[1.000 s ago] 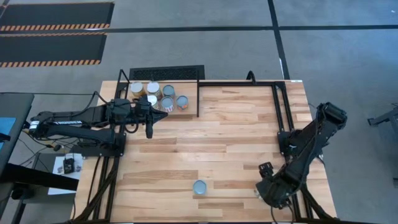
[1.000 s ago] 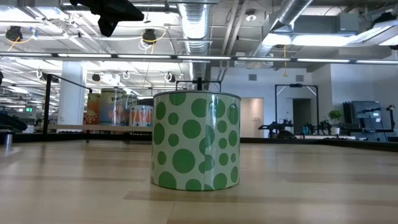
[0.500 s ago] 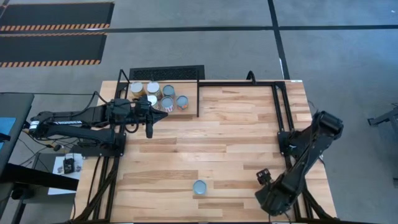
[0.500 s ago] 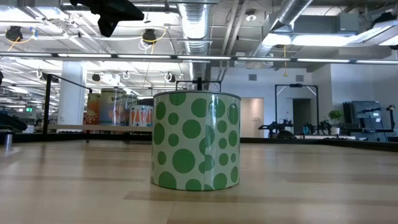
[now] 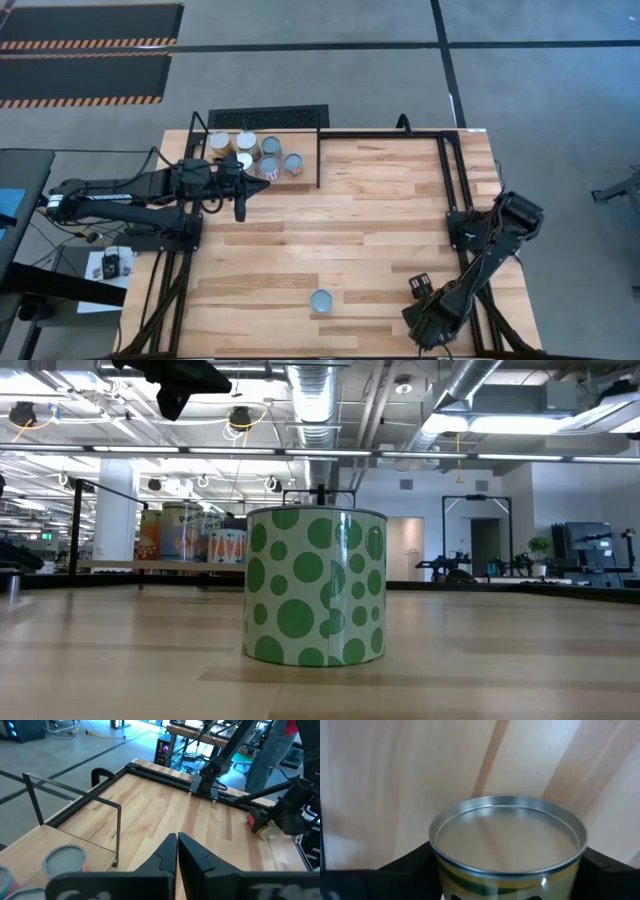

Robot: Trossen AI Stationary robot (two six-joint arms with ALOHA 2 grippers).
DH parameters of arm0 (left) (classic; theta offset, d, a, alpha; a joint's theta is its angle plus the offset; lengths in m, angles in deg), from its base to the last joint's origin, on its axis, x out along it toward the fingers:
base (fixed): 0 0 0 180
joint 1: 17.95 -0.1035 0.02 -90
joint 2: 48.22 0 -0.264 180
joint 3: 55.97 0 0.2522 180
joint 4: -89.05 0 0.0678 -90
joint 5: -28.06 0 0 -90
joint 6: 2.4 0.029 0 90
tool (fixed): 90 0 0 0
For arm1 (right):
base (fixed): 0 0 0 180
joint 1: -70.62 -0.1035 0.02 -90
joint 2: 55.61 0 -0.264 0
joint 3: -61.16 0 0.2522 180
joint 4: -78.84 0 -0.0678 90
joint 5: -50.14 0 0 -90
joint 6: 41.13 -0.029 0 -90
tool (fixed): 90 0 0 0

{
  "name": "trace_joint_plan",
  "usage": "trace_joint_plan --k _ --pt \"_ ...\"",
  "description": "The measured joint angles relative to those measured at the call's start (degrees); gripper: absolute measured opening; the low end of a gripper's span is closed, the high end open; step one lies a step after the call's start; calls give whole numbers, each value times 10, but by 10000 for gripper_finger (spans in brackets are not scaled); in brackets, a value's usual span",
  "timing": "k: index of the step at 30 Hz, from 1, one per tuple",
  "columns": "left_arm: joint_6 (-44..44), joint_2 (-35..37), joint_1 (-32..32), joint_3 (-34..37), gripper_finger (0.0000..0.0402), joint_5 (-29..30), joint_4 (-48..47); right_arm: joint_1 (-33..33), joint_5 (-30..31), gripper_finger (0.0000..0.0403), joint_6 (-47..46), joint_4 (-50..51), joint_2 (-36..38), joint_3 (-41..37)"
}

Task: Pick and place cans onto a shelf
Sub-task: Put the large canned corn on the shelf

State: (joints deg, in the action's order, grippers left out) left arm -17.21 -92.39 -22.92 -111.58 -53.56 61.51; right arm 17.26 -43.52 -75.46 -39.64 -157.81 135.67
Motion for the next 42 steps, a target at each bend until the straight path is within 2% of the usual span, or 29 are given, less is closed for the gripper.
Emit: trace_joint_plan --k 5,10,14,18,20,22,26,28,32,37,42 --pt "-3 0 0 0 0 0 4 25 15 303 -23 -5 27 8" --pt "-8 0 0 0 0 0 8 75 80 303 -67 2 97 8" --pt "-9 0 0 0 0 0 8 139 176 303 -91 9 169 8" --pt "-7 0 0 0 0 0 11 209 309 303 -92 -6 228 8" --pt "4 0 0 0 0 -6 17 239 371 303 -77 -66 247 -5" --pt "20 0 0 0 0 -26 27 271 392 303 -33 -174 256 -30" --pt "42 -9 0 -2 0 -80 50 338 337 303 60 -390 237 -79" --pt "50 -16 0 -9 0 -102 45 373 315 303 98 -457 213 -85" --pt "77 -43 8 -31 4 -113 40 436 214 303 164 -580 160 -66" --pt "146 -89 24 -83 36 -121 0 492 93 303 182 -601 95 -5" --pt "187 -145 36 -155 79 -121 -107 521 48 303 193 -608 48 63"
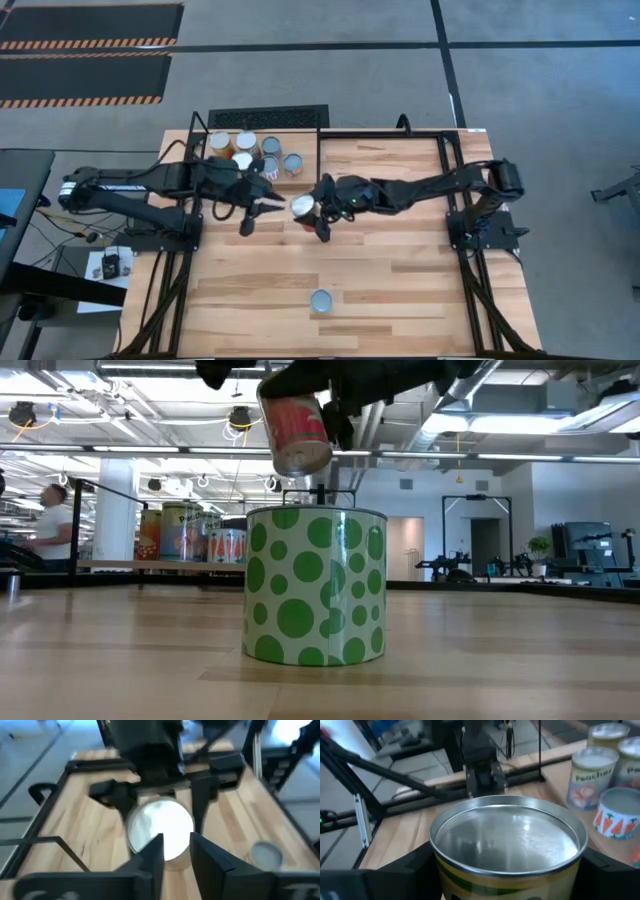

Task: Pick and place cans onto a shelf
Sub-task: Put the large canned corn on the shelf

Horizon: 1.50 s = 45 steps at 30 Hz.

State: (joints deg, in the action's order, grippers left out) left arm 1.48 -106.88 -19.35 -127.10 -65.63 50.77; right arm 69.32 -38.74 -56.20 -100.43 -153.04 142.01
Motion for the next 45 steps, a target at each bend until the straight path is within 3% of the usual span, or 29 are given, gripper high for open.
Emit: trace_joint_plan --k 5,14,25,28,34,36,41,45 --pt "17 -43 15 -33 99 38 -74 14 -19 303 2 10 -15 34" --pt "48 -62 28 -41 100 72 -66 25 -31 303 5 8 -9 36" --pt "71 -71 32 -40 100 50 -43 25 -49 303 1 -7 -12 37" --pt "76 -79 33 -41 85 43 -41 25 -62 303 -6 -5 -12 36" --pt "100 -80 34 -41 11 18 -39 26 -99 303 -20 -5 -13 35" --pt "100 -80 34 -41 9 13 -39 25 -101 311 -21 -5 -13 35" --pt "81 -82 33 -40 0 10 -46 26 -98 384 -50 -6 -11 36" --pt "74 -82 34 -64 1 13 -63 24 -100 354 -61 -4 -11 37"
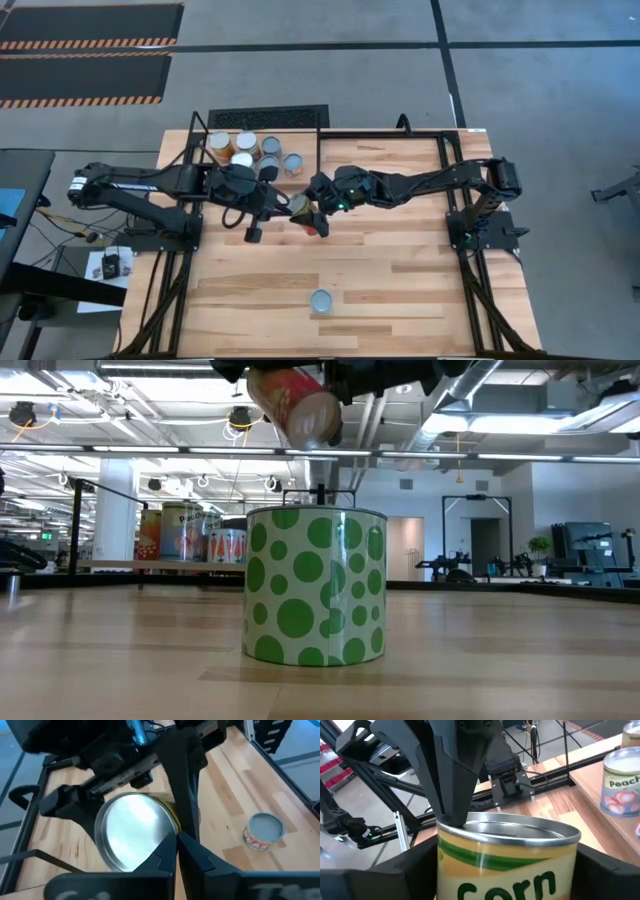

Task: Pick and place cans onto a shelf
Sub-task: Put the large canned corn on the shelf

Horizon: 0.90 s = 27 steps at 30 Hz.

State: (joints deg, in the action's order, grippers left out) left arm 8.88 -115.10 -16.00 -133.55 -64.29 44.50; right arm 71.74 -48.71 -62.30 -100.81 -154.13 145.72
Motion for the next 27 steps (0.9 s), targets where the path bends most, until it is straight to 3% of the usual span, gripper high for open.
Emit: trace_joint_plan --k 6,14,18,20,27 --pt "-4 1 0 -43 1 13 -55 -3 1 327 0 6 14 1" --pt "-20 1 -1 -66 1 29 -72 0 -15 358 3 42 44 1" --pt "-51 1 -1 -66 0 28 -53 0 -19 312 2 46 44 1" --pt "-74 3 -1 -66 2 26 -39 0 -20 309 2 48 44 1" --pt "-69 5 -1 -66 58 7 -40 1 -40 309 5 60 44 0"
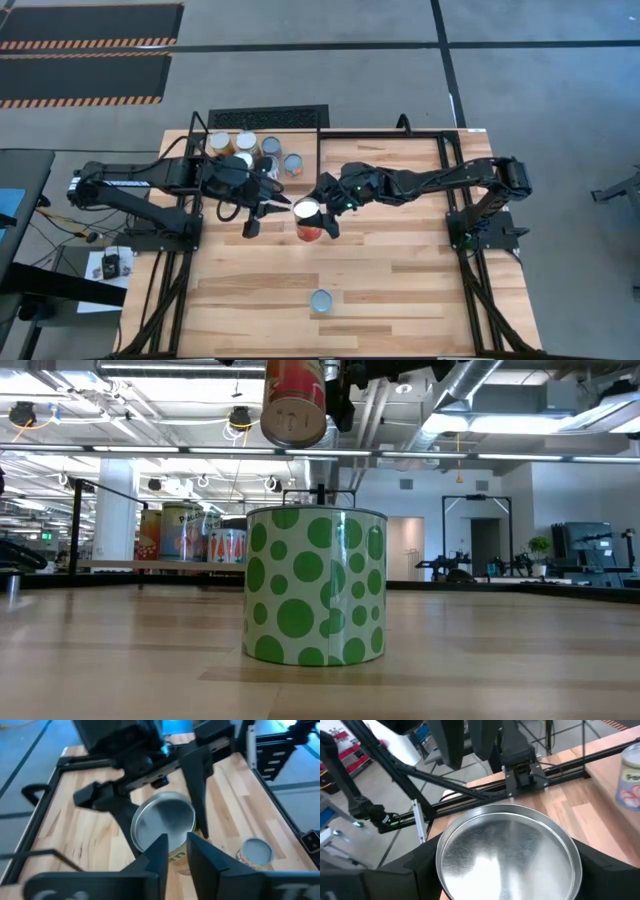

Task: Pick and place cans onto a shelf
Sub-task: Put the large canned corn on the shelf

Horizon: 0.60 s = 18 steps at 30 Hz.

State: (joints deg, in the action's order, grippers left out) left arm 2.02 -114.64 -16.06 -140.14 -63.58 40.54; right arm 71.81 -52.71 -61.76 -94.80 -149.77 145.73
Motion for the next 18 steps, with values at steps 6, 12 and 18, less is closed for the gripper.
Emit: trace_joint_plan --k 6,12,18 --pt "43 -13 1 -1 110 -39 3 0 -11 309 1 1 0 0" --pt "89 -44 1 0 111 -60 -3 0 -24 309 4 4 -1 0" --pt "119 -65 1 -1 93 -60 4 0 -37 309 10 20 -1 7"
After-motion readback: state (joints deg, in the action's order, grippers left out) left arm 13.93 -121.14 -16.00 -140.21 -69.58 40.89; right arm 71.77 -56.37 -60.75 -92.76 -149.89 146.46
